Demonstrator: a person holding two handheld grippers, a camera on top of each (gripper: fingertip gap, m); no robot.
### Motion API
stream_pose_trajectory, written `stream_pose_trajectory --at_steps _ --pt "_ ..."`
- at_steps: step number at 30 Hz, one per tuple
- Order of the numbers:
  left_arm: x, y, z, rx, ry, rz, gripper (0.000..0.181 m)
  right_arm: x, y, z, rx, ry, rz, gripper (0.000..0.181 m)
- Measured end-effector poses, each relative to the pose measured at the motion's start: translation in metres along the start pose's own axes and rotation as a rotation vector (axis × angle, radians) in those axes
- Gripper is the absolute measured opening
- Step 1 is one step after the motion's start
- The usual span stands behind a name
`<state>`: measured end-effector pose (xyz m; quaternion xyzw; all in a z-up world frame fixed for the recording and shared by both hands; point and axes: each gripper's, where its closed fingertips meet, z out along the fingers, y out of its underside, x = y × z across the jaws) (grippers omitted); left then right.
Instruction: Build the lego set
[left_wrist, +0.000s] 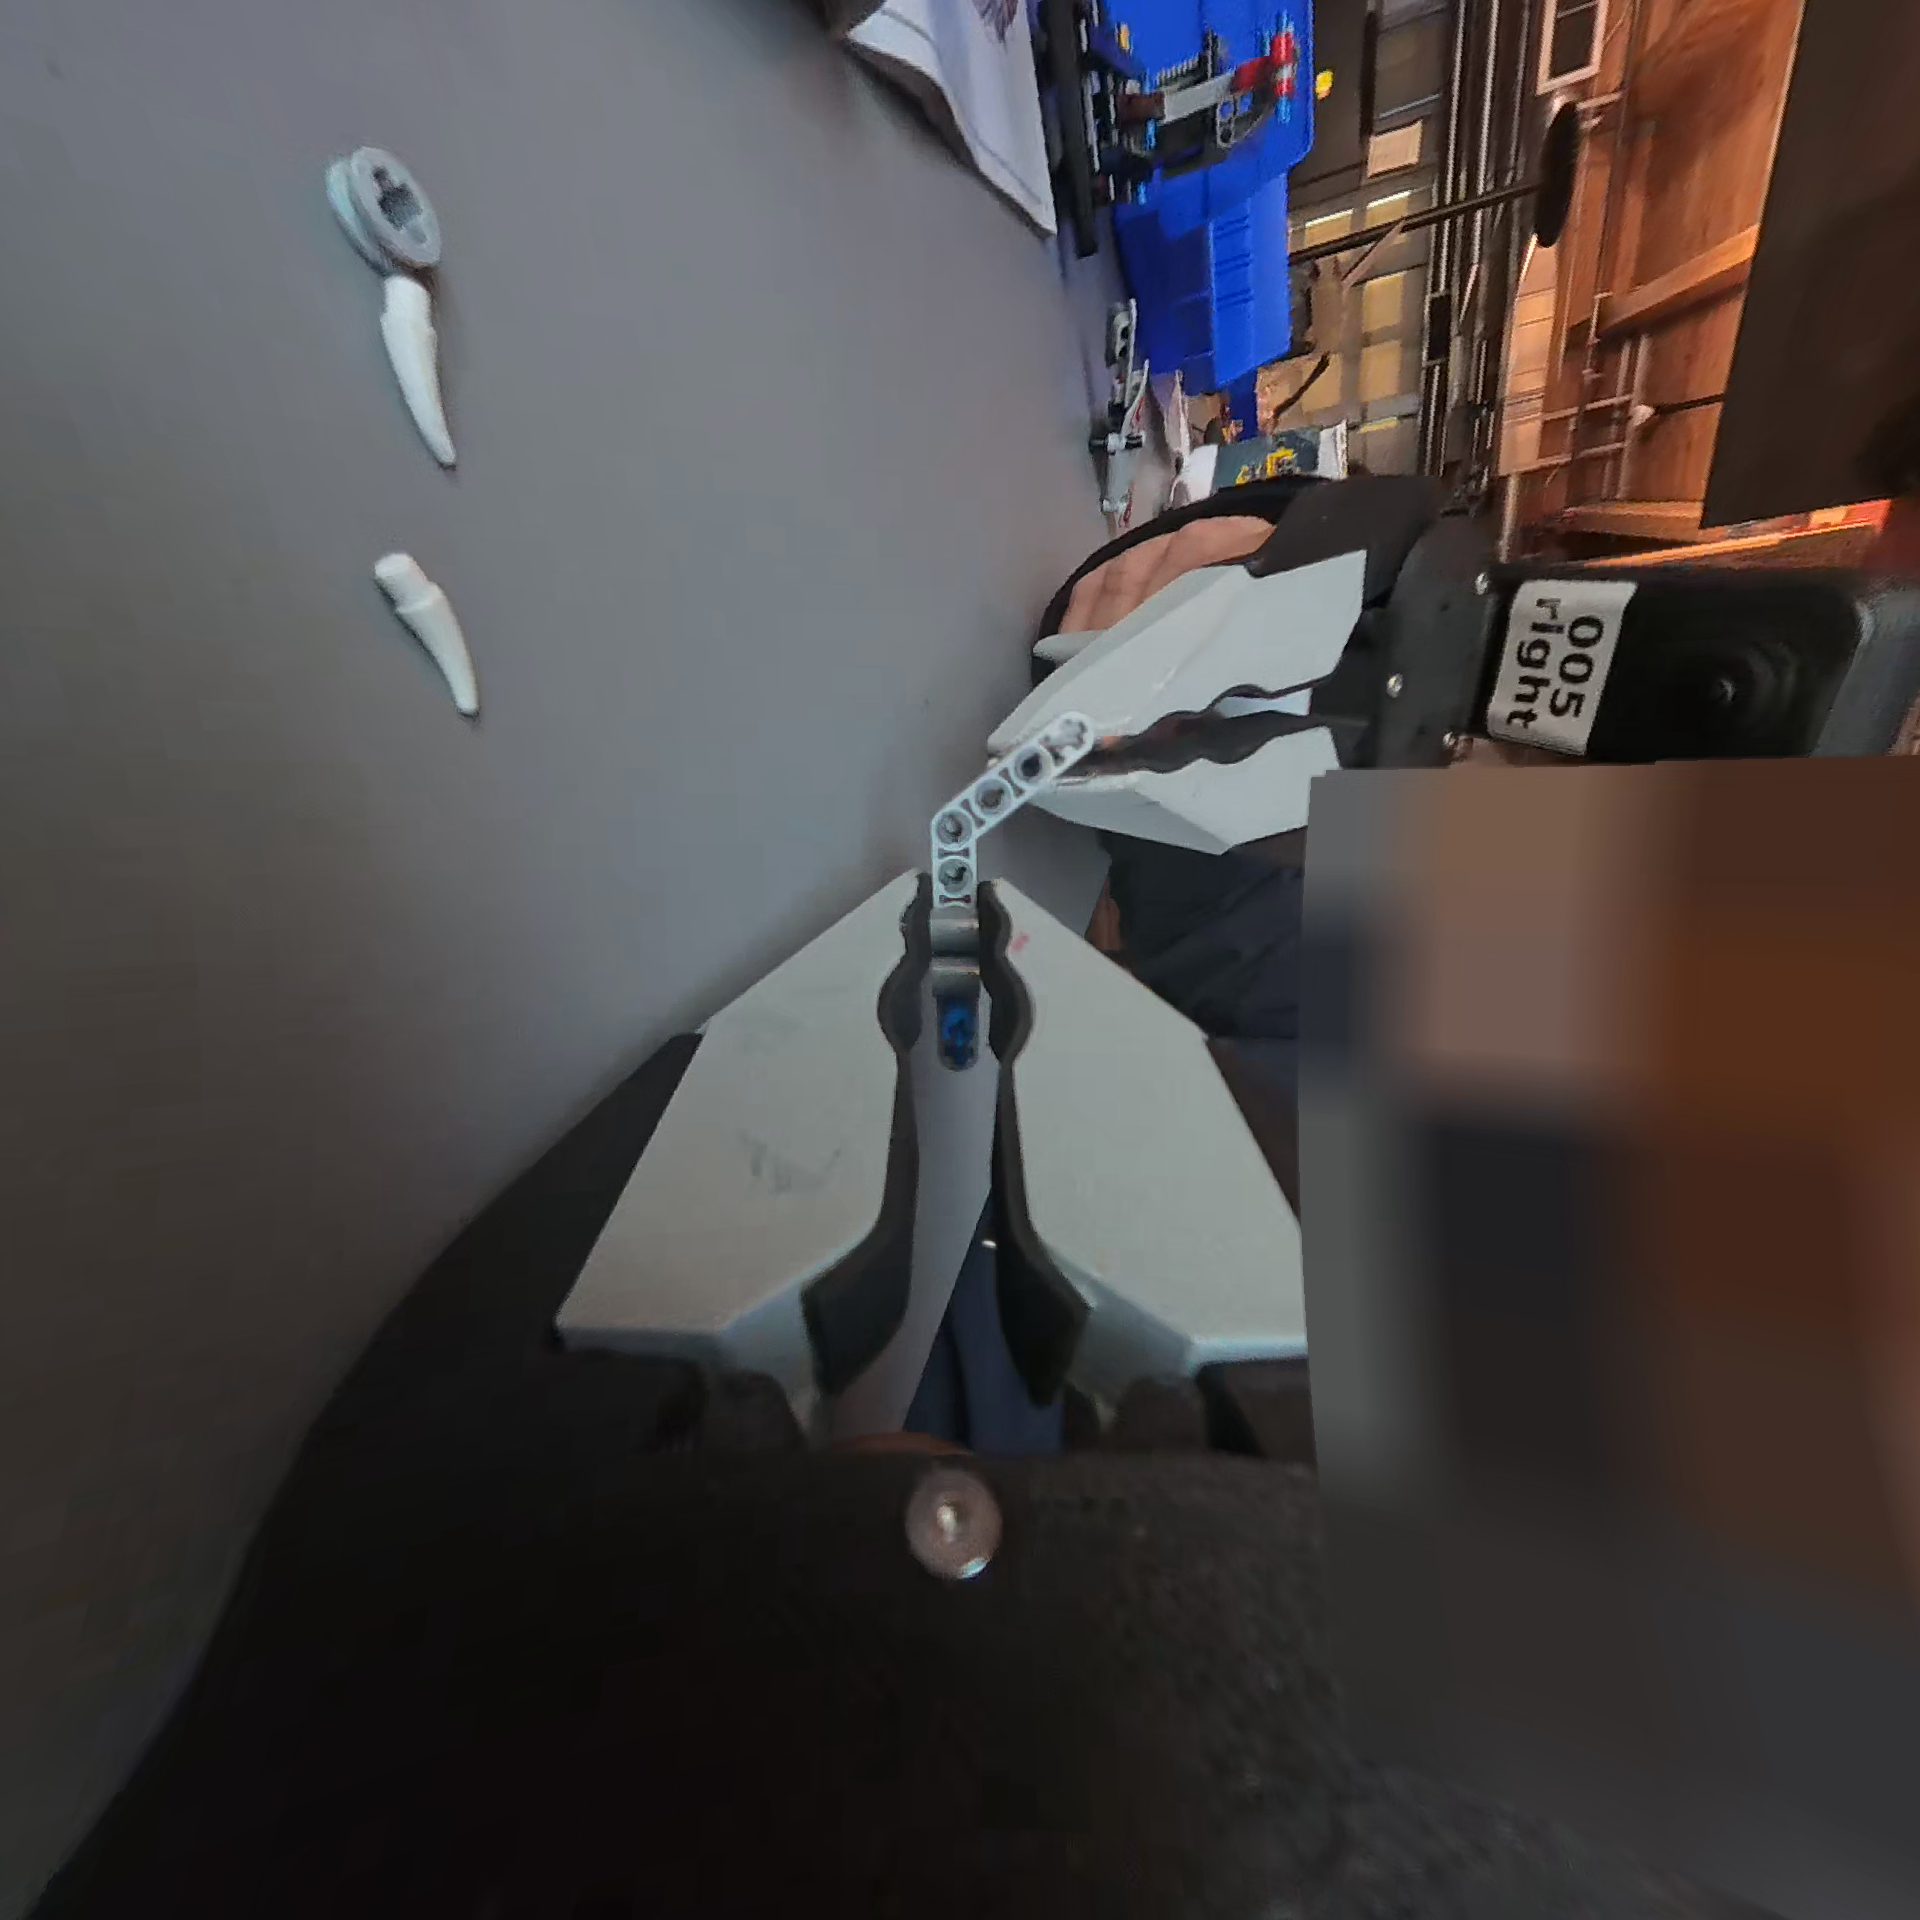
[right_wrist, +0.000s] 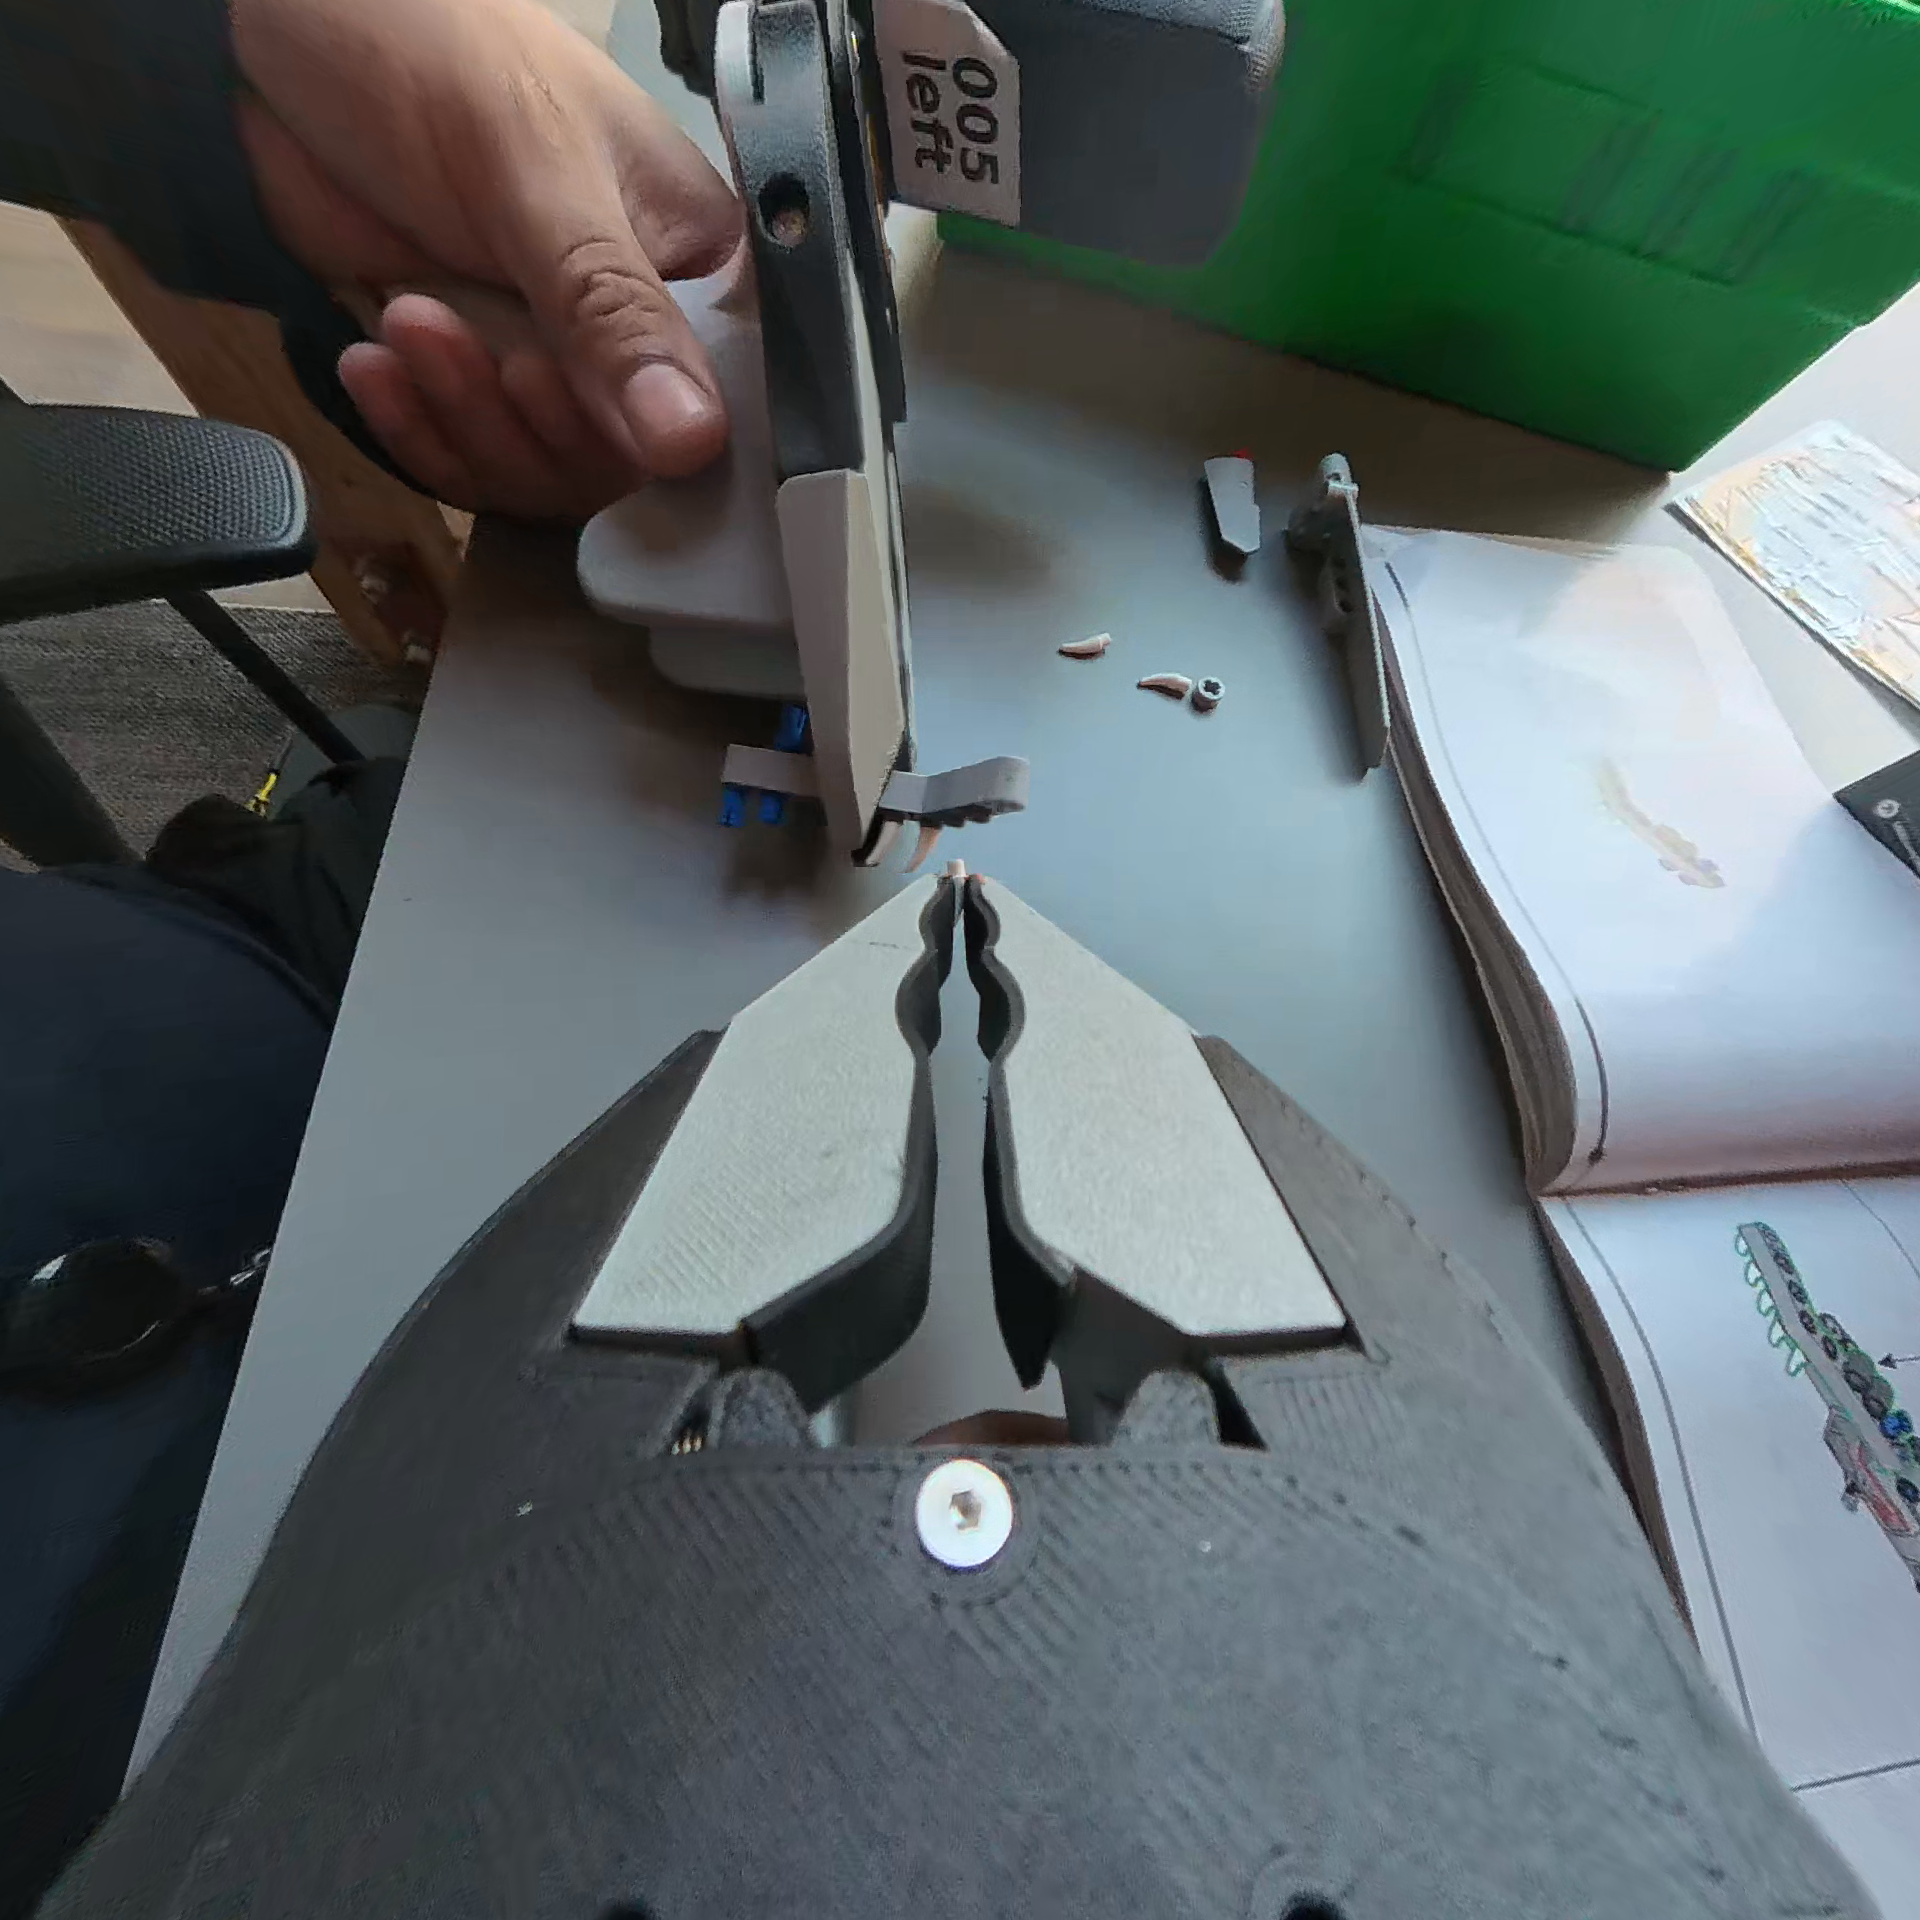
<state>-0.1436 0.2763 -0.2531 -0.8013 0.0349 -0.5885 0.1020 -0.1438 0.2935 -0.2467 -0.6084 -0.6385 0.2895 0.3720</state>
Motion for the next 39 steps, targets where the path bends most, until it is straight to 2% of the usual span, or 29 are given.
stream_pose_trajectory --at_steps 1,23,30,36,39 --pt "0.000 -0.001 0.000 0.005 0.000 -0.001 0.005 0.000 0.001 0.000 -0.007 -0.002 0.004 0.000" --pt "0.000 -0.005 0.009 0.039 -0.023 -0.008 0.005 0.008 0.000 0.009 -0.047 0.133 -0.051 0.000" --pt "-0.002 -0.007 0.009 0.054 -0.055 0.026 0.005 0.014 0.022 0.010 -0.167 0.141 -0.072 0.000" --pt "-0.003 -0.014 0.003 0.076 -0.118 0.119 0.024 0.018 0.027 0.006 -0.172 0.127 -0.038 0.000" --pt "-0.005 -0.015 -0.001 0.074 -0.173 0.200 0.025 0.018 0.027 0.005 -0.172 0.125 -0.033 0.000"
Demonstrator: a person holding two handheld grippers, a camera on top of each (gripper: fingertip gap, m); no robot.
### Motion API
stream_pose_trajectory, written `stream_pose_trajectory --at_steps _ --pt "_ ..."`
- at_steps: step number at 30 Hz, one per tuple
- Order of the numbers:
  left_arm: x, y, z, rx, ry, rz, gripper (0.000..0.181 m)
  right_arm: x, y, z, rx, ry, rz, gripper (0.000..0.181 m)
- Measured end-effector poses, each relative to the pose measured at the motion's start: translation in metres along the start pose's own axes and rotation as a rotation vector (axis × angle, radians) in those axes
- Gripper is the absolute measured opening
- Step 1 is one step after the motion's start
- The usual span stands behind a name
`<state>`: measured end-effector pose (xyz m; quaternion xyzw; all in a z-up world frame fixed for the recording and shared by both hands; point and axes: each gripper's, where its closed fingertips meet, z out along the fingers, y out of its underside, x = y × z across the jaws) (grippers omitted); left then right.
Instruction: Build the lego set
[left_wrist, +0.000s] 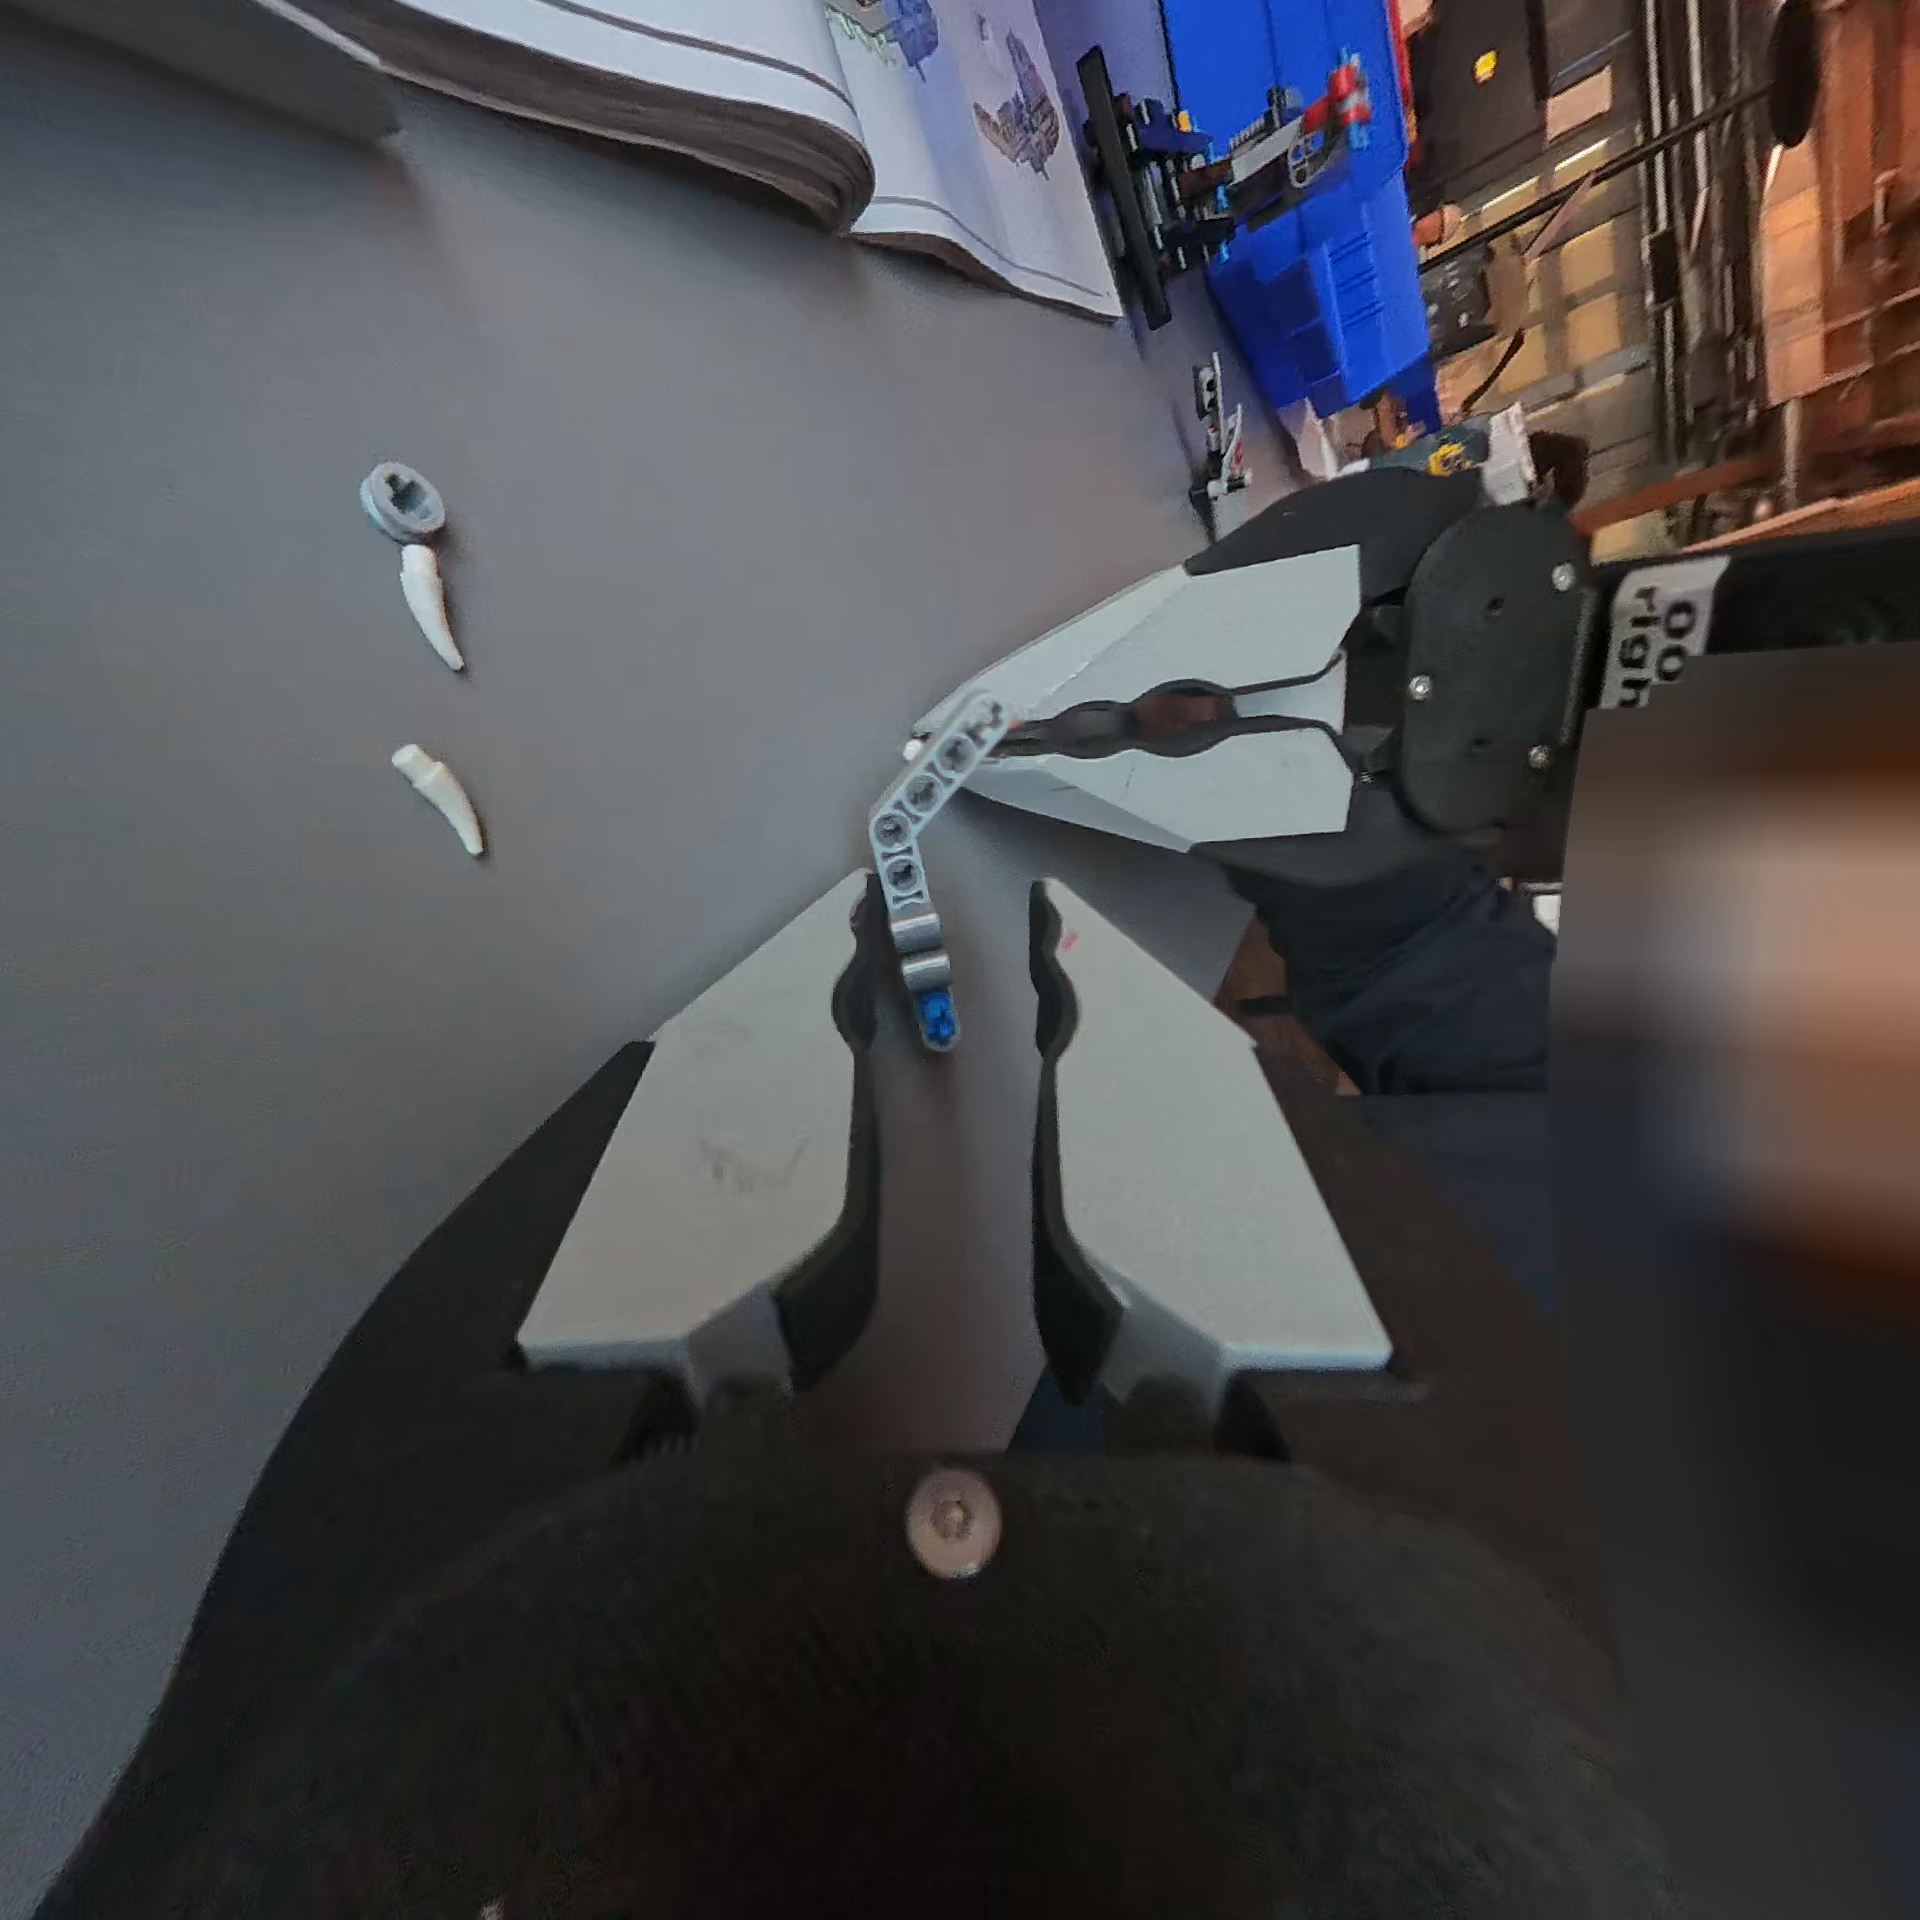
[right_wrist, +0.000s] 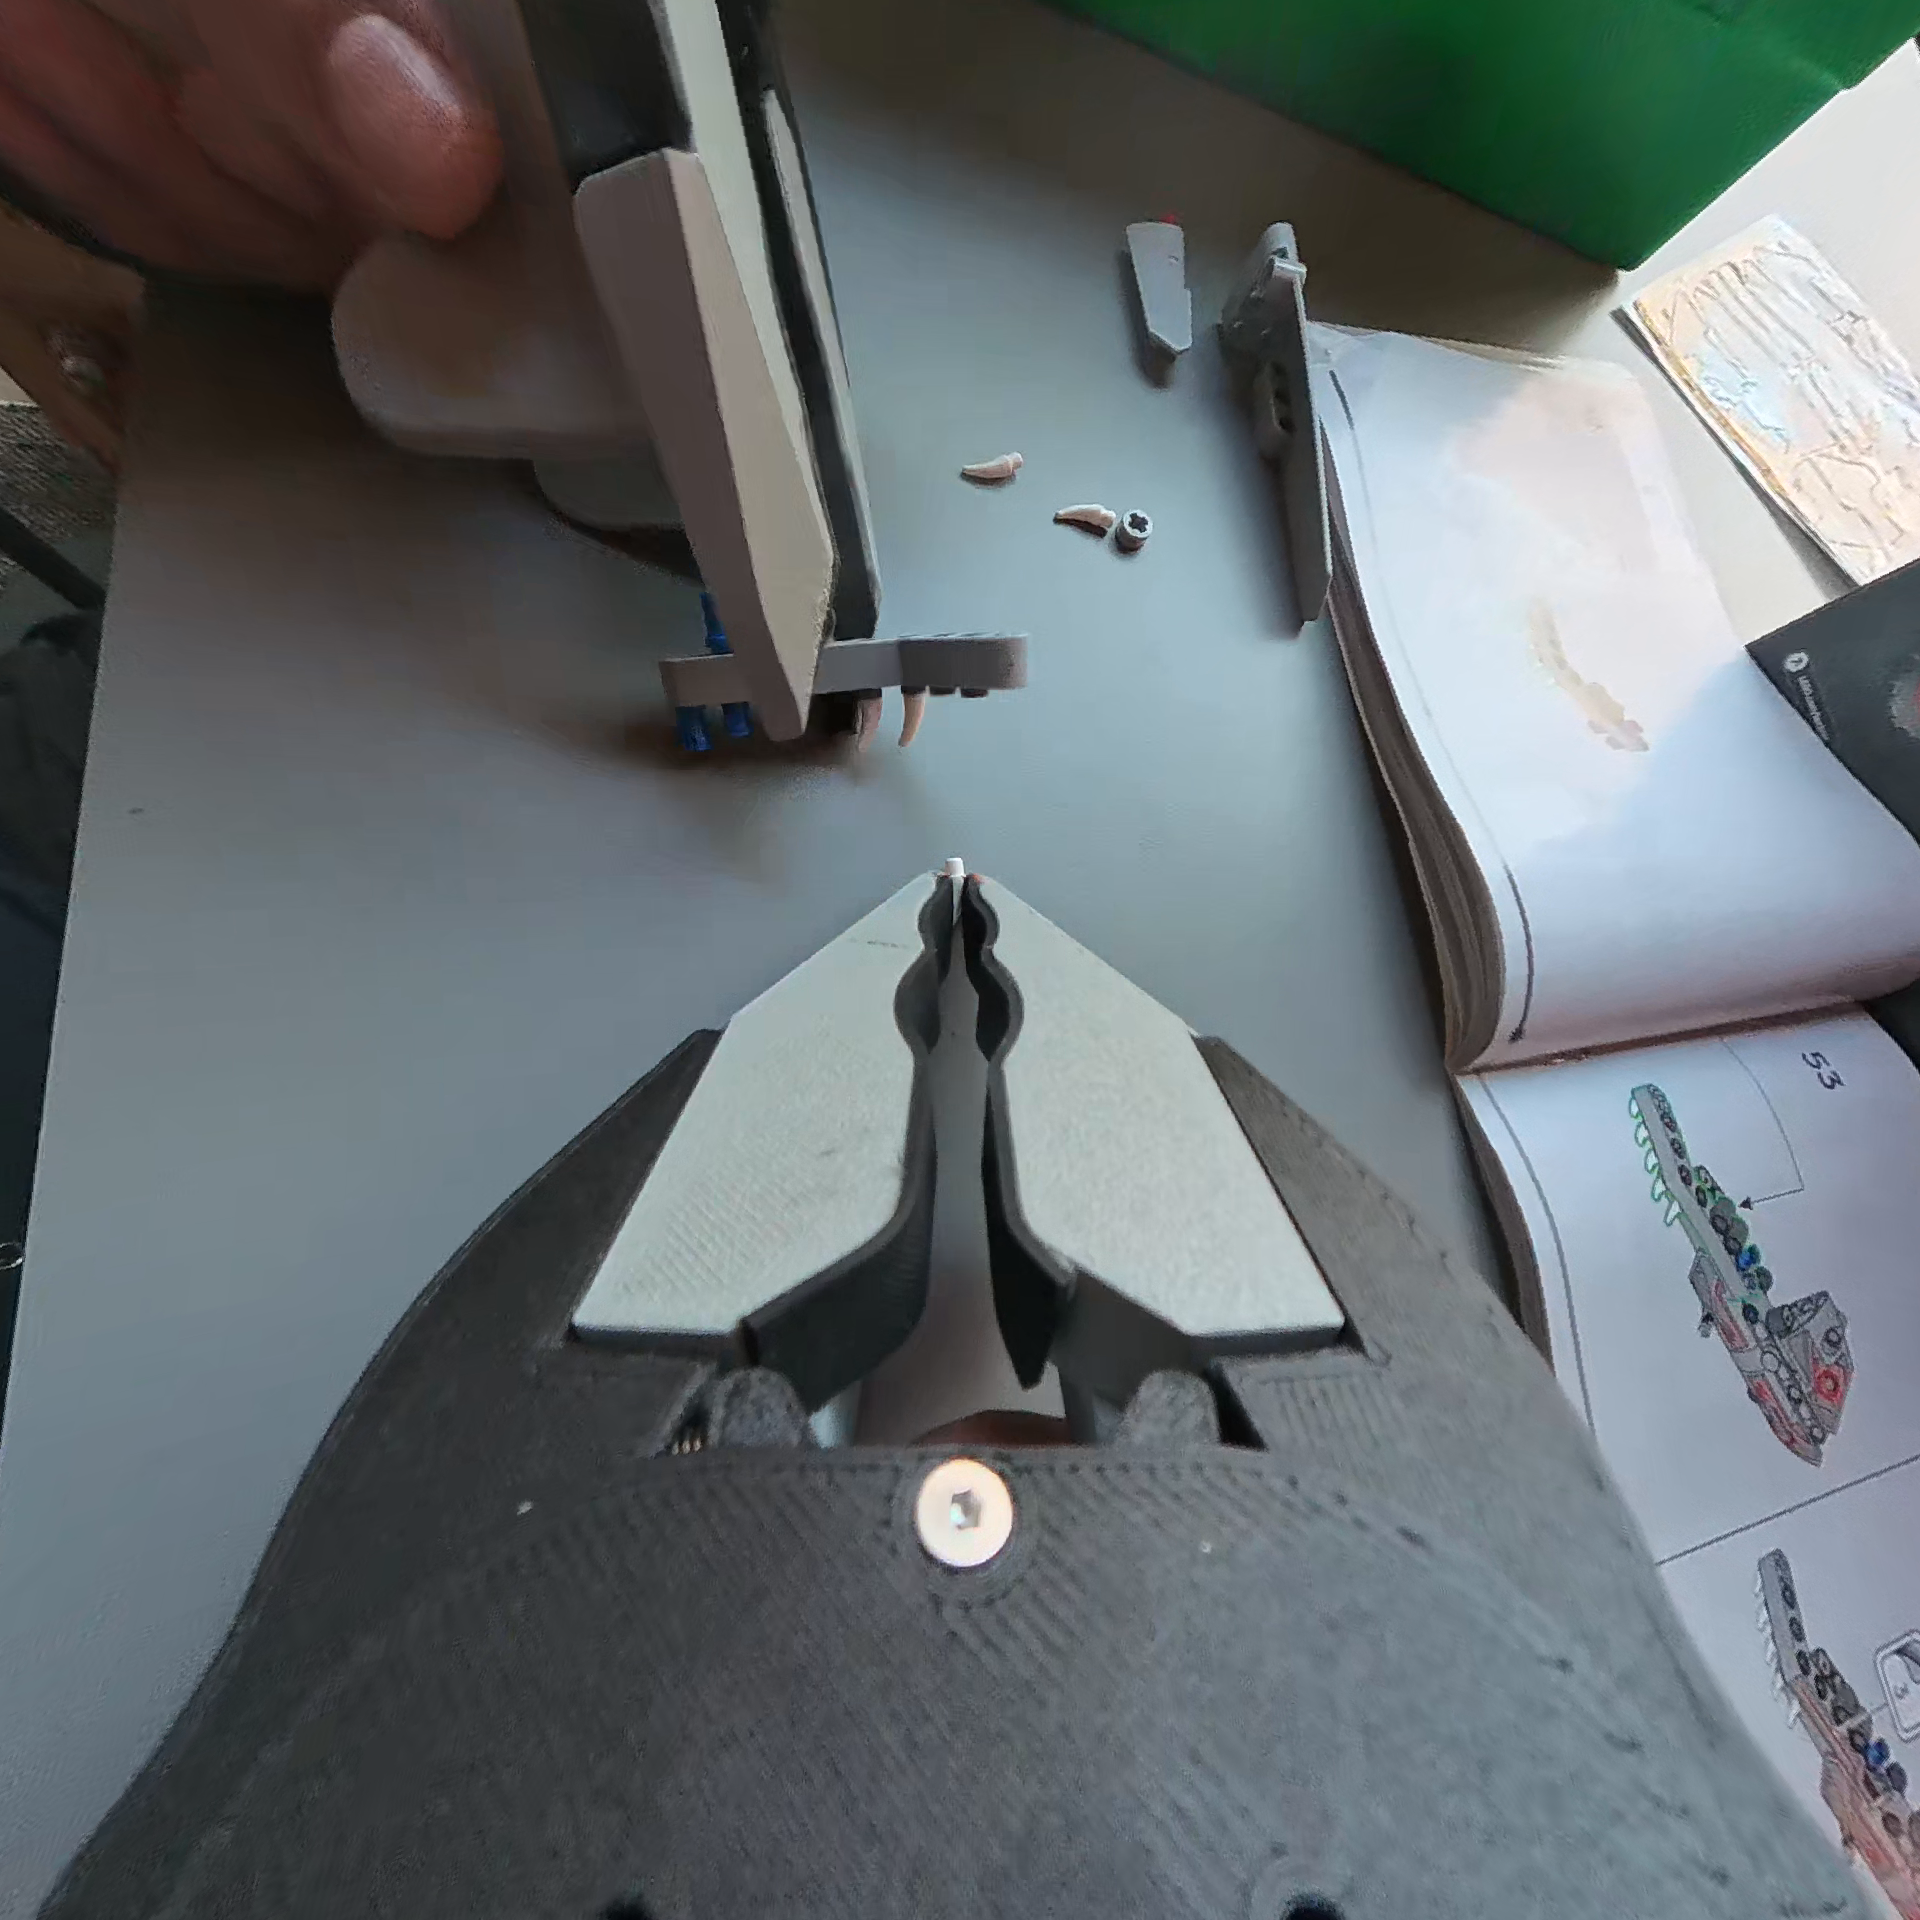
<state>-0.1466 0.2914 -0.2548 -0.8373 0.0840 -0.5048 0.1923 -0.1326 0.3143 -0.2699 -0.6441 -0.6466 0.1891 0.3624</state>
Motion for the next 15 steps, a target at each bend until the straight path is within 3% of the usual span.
stream_pose_trajectory --at_steps 9,13,15 --pt "-0.024 -0.009 -0.026 0.003 -0.253 0.305 0.023 0.000 0.000 0.000 0.000 0.007 -0.012 0.000" --pt "-0.028 -0.018 -0.040 0.037 -0.281 0.298 0.052 -0.001 0.000 0.000 0.000 0.006 -0.015 0.000" --pt "-0.028 -0.024 -0.044 0.050 -0.277 0.312 0.054 -0.001 0.000 0.000 0.000 0.006 -0.018 0.000"
